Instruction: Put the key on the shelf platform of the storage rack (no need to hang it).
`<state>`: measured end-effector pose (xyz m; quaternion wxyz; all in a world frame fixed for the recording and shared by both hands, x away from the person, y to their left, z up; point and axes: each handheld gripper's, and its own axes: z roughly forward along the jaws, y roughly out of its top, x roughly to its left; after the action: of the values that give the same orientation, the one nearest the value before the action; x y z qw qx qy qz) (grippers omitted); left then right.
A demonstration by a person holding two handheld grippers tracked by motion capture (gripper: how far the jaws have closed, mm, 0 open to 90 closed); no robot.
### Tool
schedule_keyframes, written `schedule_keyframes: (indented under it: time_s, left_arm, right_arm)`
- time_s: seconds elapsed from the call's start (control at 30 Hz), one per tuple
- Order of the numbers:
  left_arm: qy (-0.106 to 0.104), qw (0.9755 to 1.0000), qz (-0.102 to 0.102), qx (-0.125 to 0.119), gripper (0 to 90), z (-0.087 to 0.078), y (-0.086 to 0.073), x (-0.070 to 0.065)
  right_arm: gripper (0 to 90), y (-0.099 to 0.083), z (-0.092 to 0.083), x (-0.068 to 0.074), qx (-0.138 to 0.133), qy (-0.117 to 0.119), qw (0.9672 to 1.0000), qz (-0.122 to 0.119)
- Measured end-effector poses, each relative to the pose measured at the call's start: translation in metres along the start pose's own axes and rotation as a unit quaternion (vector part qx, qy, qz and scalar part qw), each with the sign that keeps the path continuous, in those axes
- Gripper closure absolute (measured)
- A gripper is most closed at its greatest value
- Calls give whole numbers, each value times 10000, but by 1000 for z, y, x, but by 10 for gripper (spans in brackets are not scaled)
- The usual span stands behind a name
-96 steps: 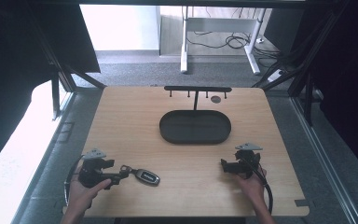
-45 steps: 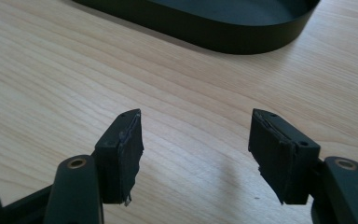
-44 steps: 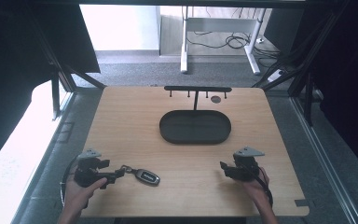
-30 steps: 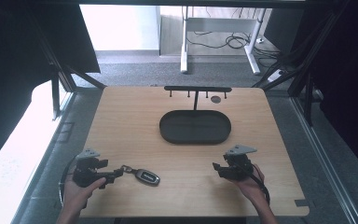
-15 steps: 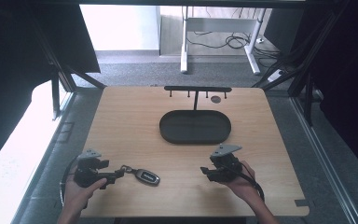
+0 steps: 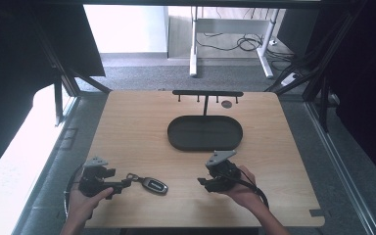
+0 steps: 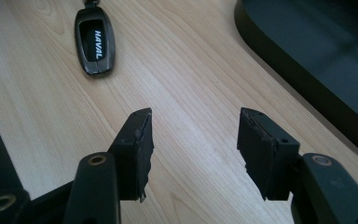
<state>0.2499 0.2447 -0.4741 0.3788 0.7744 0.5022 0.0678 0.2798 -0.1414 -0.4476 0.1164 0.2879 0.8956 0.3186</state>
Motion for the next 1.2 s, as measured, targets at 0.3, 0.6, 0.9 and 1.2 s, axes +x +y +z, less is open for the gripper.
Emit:
schedule_keyframes:
  time_s: [0.3,0.6,0.9,1.2]
  left_arm:
    - [2,10000,-8,-5,195,0,0,0]
    - [-1,10000,10,14,195,1,0,-1]
    - [-11,10000,13,14,195,1,0,-1]
    - [-22,10000,27,40,195,2,0,-1]
  right_arm:
    - [459,9,4,6,54,107,9999,-122]
    - [460,19,6,16,101,225,9992,-318]
    - [457,25,13,21,132,278,9986,-427]
    - [452,31,21,27,176,340,9979,-531]
